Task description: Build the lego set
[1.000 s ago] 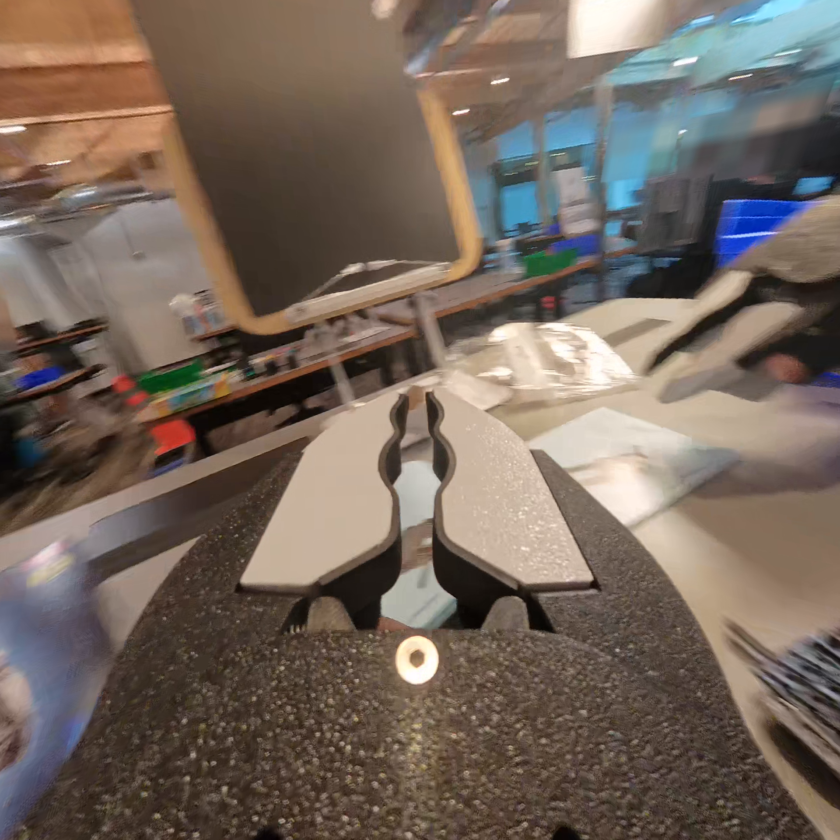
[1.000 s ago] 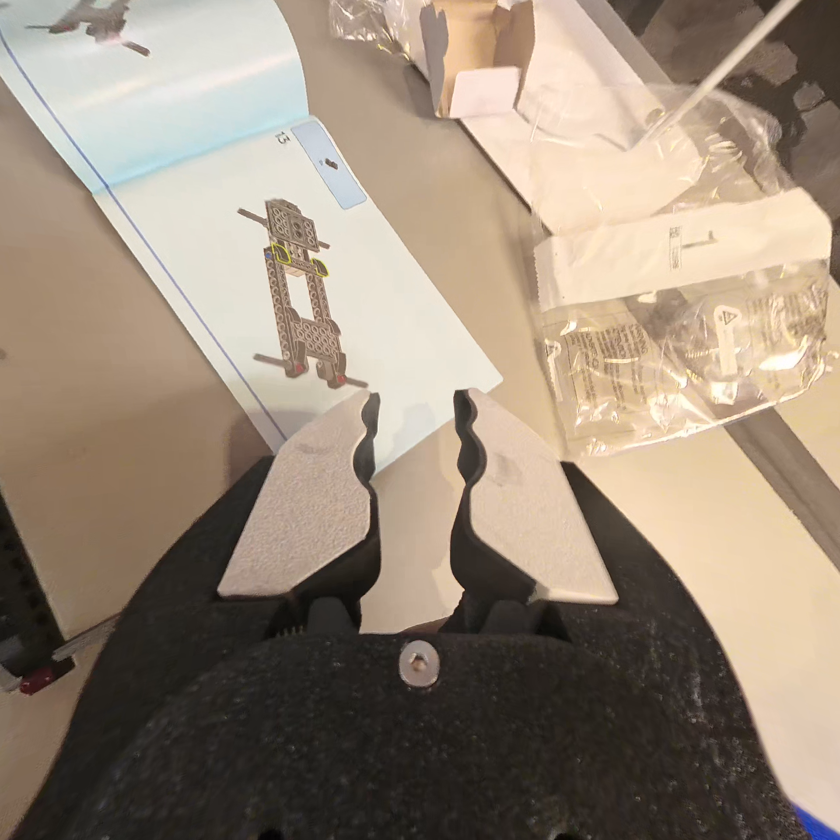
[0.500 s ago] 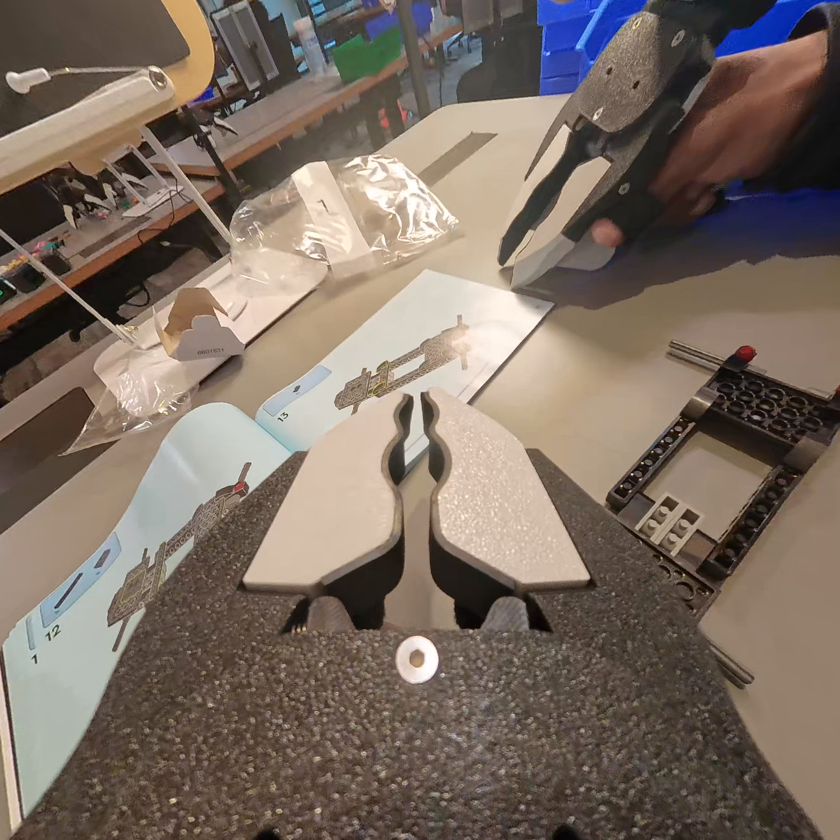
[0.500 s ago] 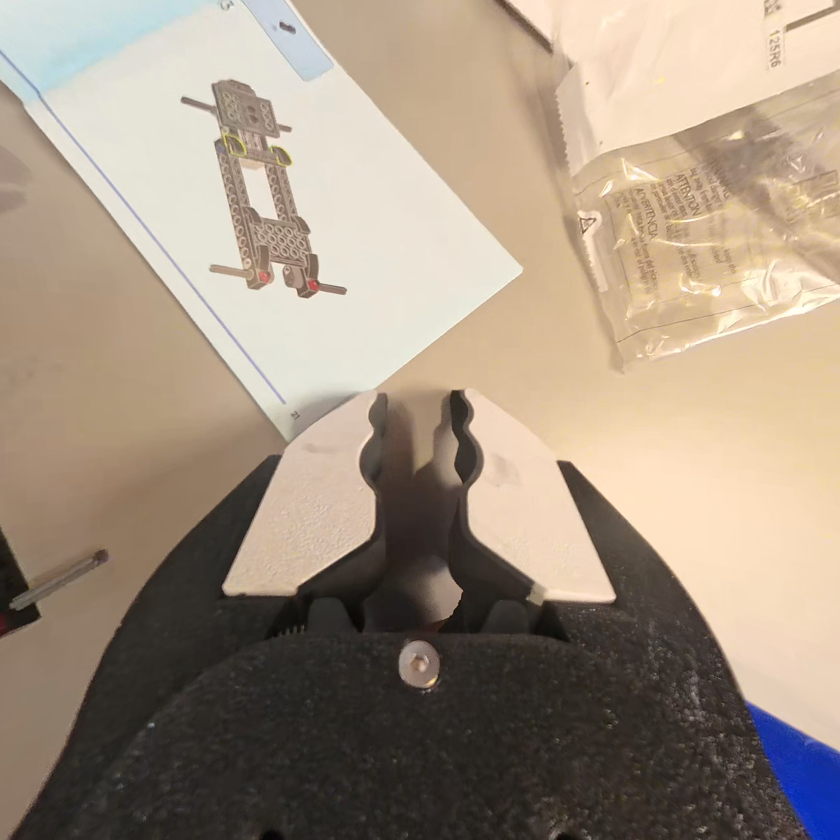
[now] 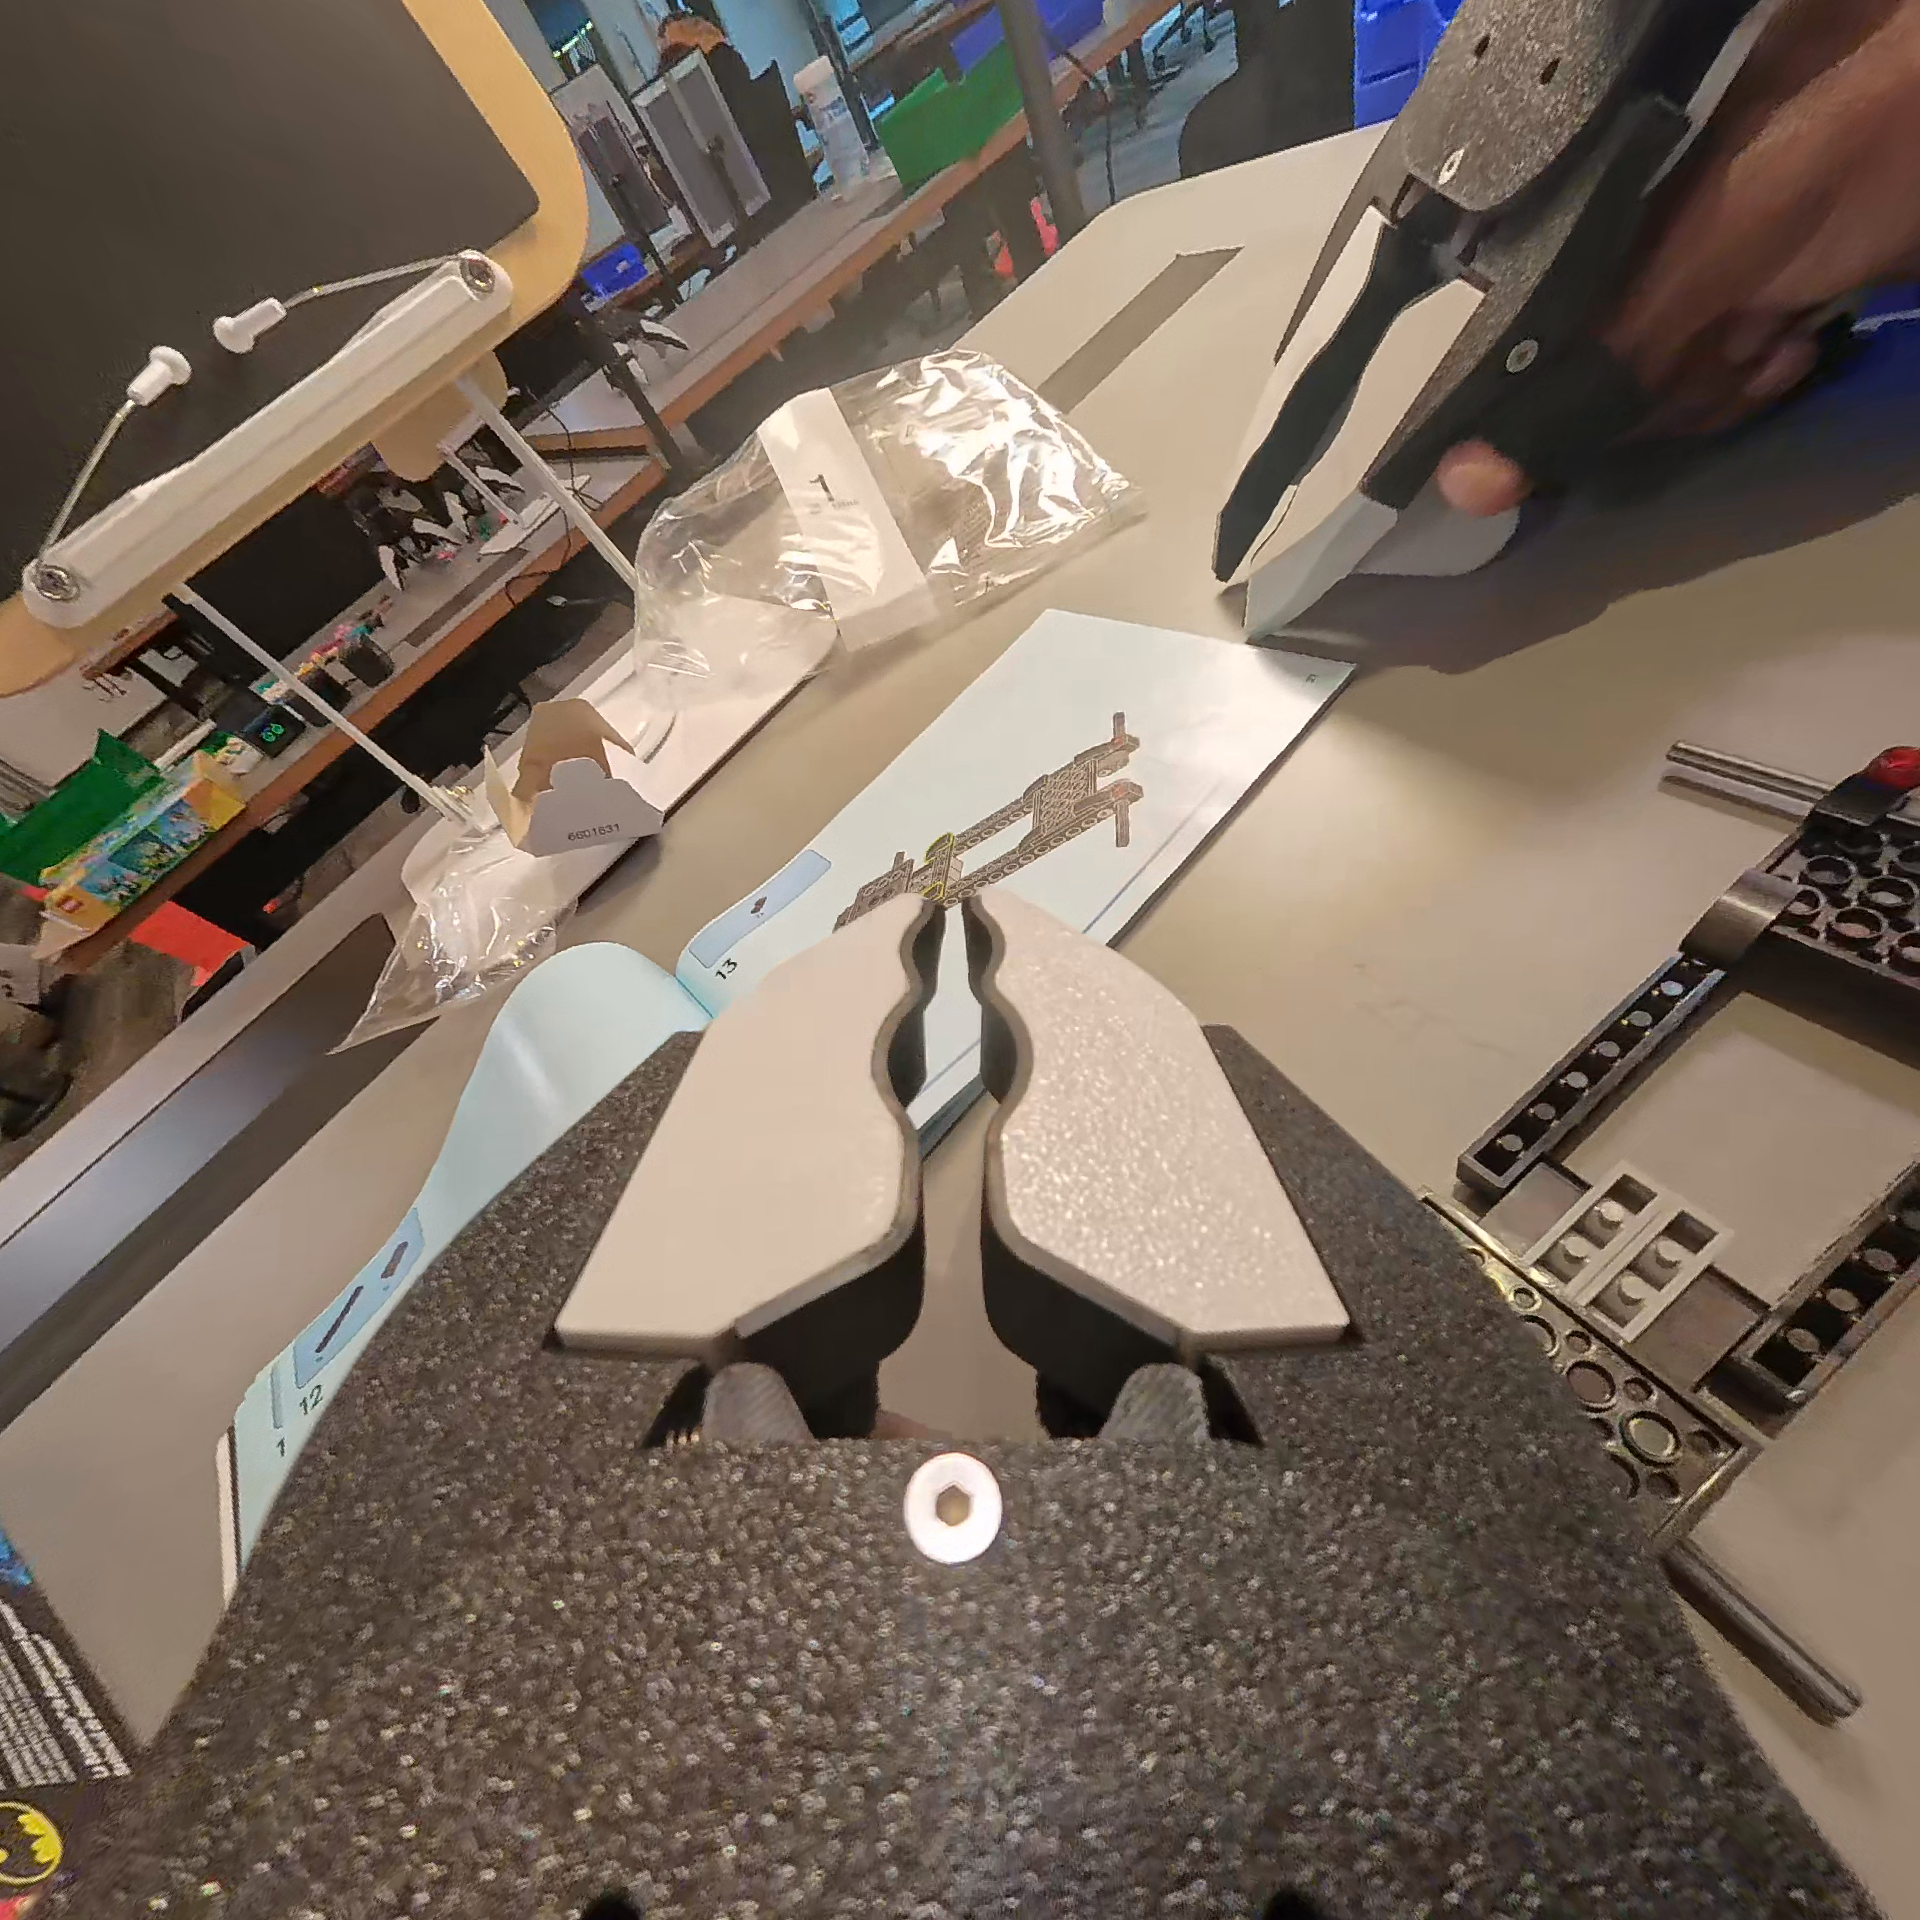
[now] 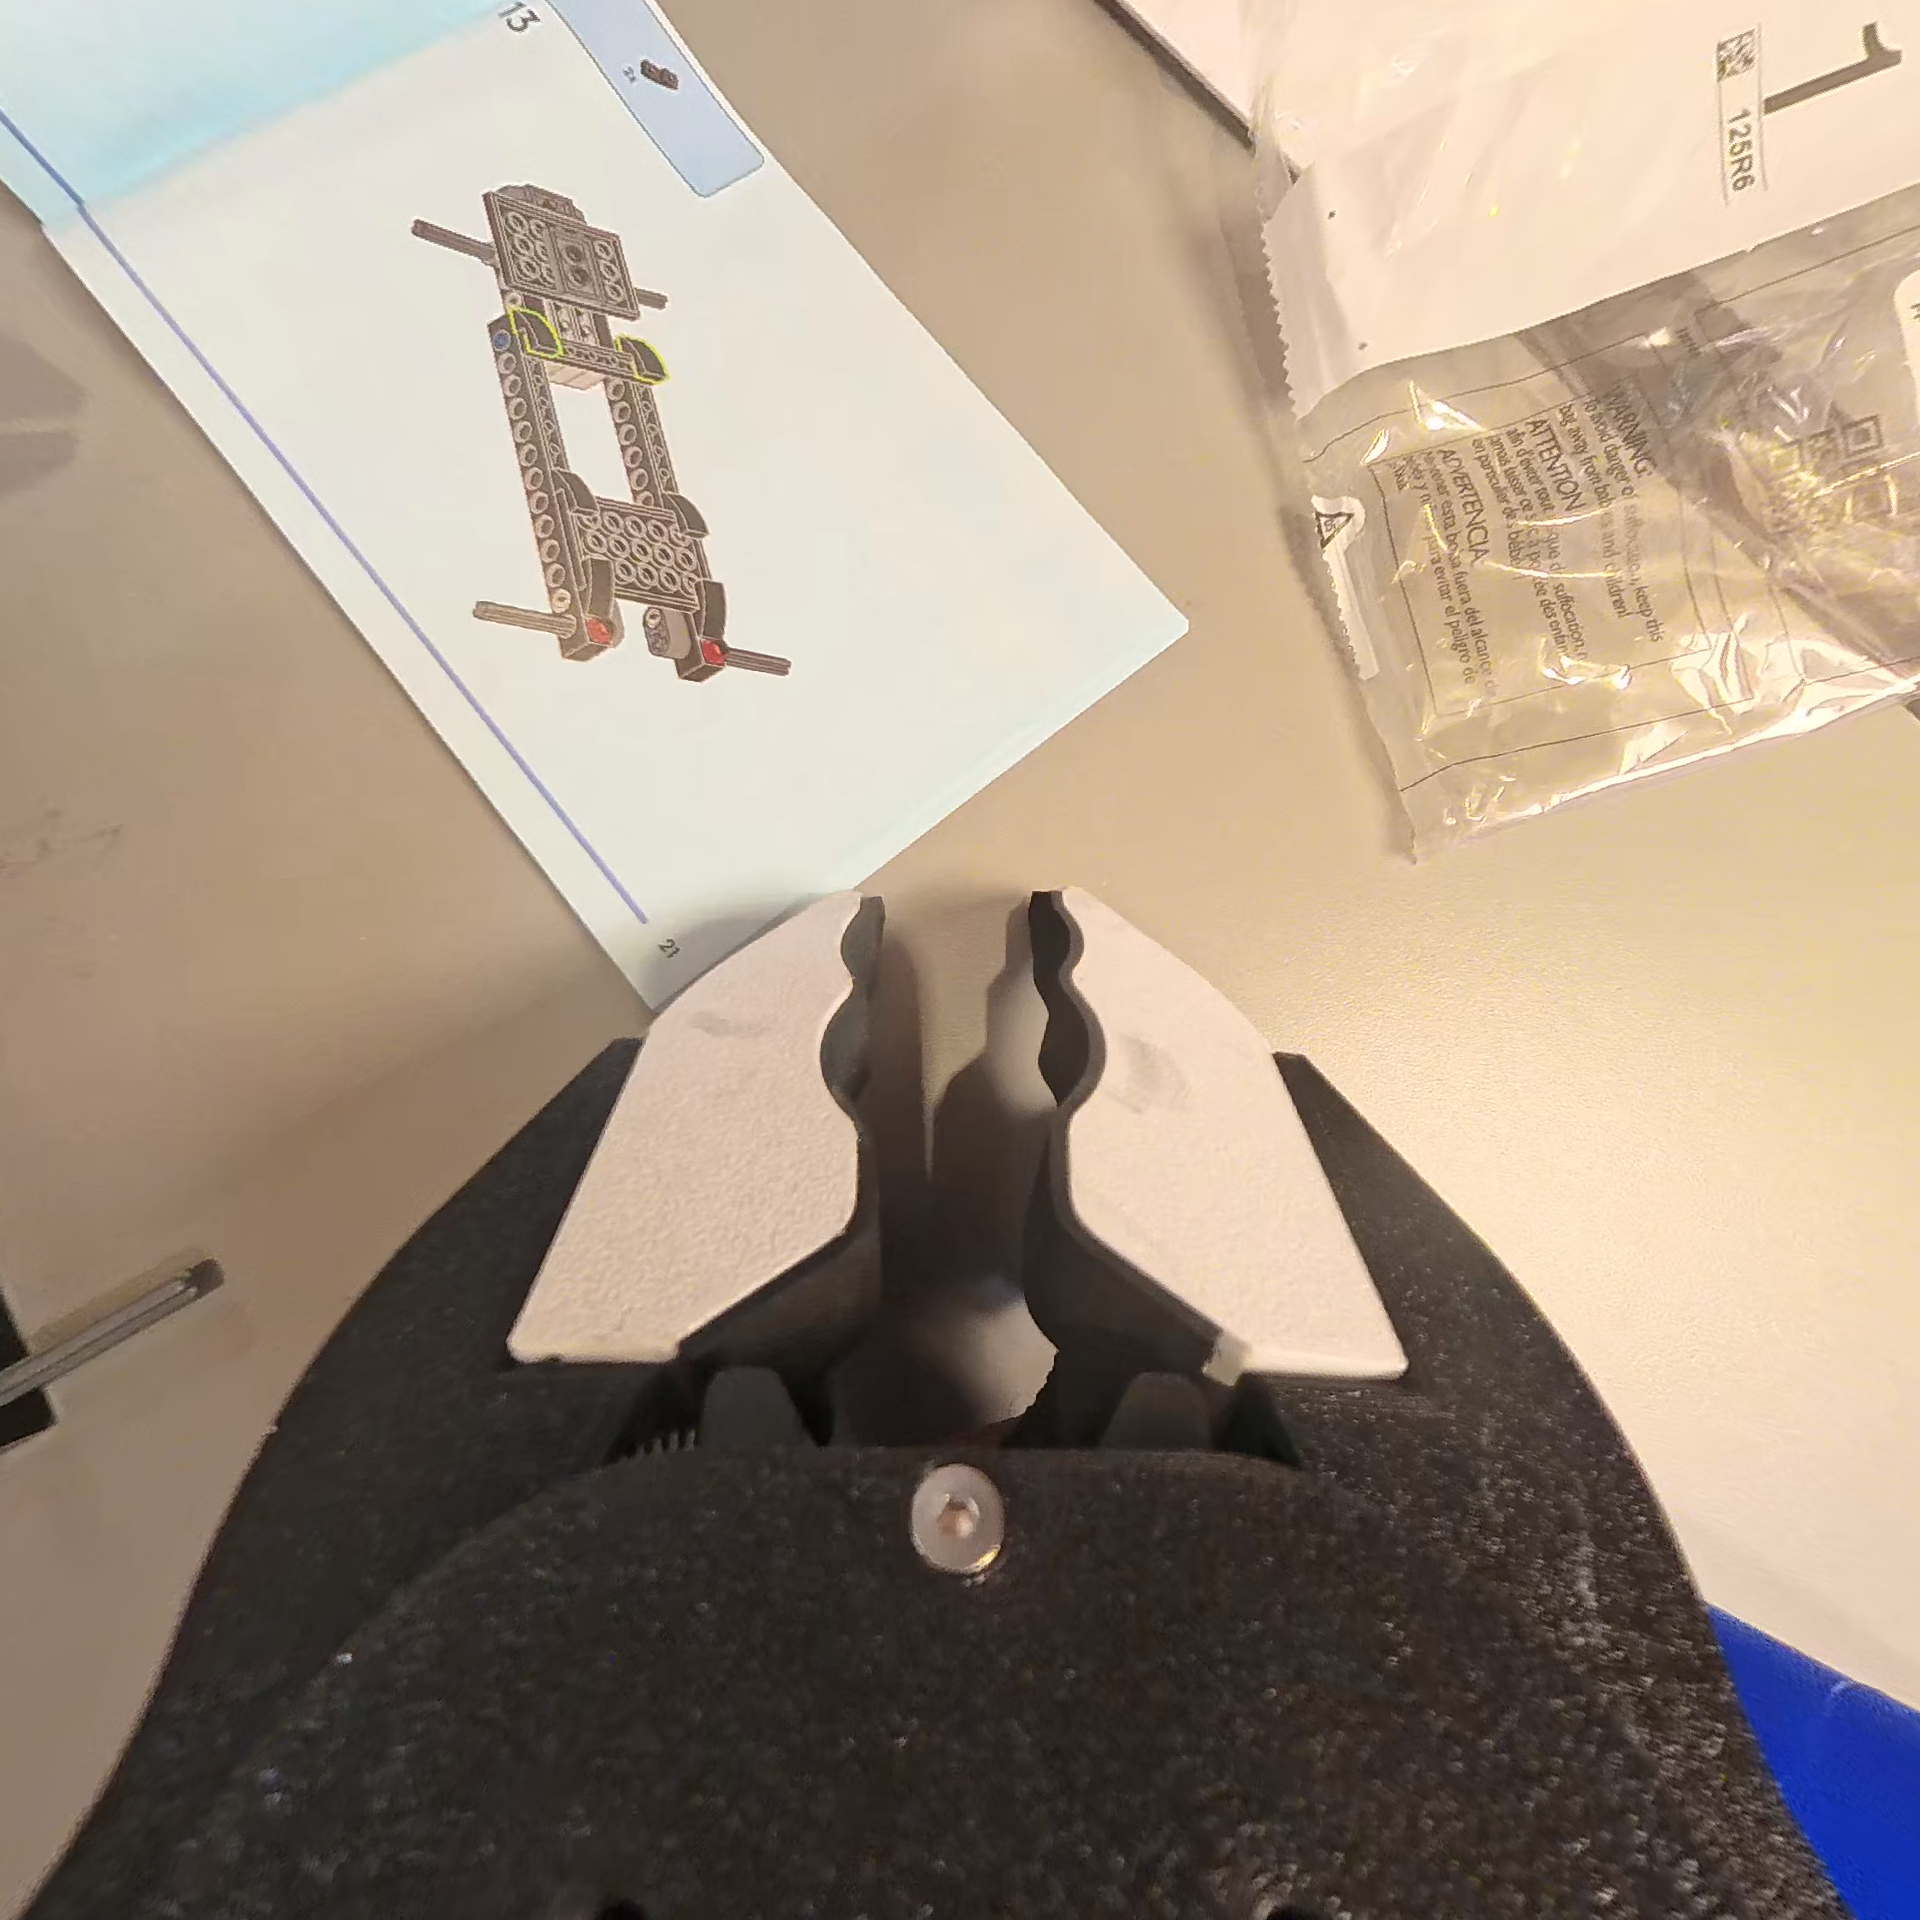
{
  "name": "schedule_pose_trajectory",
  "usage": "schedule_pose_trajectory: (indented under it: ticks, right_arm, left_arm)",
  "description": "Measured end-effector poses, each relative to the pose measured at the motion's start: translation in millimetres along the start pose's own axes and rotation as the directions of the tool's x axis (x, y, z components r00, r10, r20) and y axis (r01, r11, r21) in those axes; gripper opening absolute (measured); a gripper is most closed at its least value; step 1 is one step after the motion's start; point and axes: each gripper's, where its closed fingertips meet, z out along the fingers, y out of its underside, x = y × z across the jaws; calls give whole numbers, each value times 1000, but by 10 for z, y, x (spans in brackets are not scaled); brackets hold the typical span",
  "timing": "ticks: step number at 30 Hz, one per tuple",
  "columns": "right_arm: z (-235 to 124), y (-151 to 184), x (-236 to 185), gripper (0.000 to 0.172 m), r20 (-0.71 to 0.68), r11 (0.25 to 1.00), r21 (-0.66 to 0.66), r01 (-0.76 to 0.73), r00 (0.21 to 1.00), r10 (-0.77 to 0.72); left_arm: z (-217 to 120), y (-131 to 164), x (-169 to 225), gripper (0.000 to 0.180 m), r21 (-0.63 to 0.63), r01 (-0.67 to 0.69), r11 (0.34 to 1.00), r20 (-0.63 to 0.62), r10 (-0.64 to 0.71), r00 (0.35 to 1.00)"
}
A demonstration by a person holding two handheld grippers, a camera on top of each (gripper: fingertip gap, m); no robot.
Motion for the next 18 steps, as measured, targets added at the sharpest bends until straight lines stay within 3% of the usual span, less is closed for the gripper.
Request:
schedule_pose_trajectory:
  ticks: [18]
  right_arm:
    - [4, 2, -17, 28, 30, 1000, -1, -11, 1000, 11]
  left_arm:
    - [-19, -3, 13, 5, 18, -111, 994, 48, 110, 993]
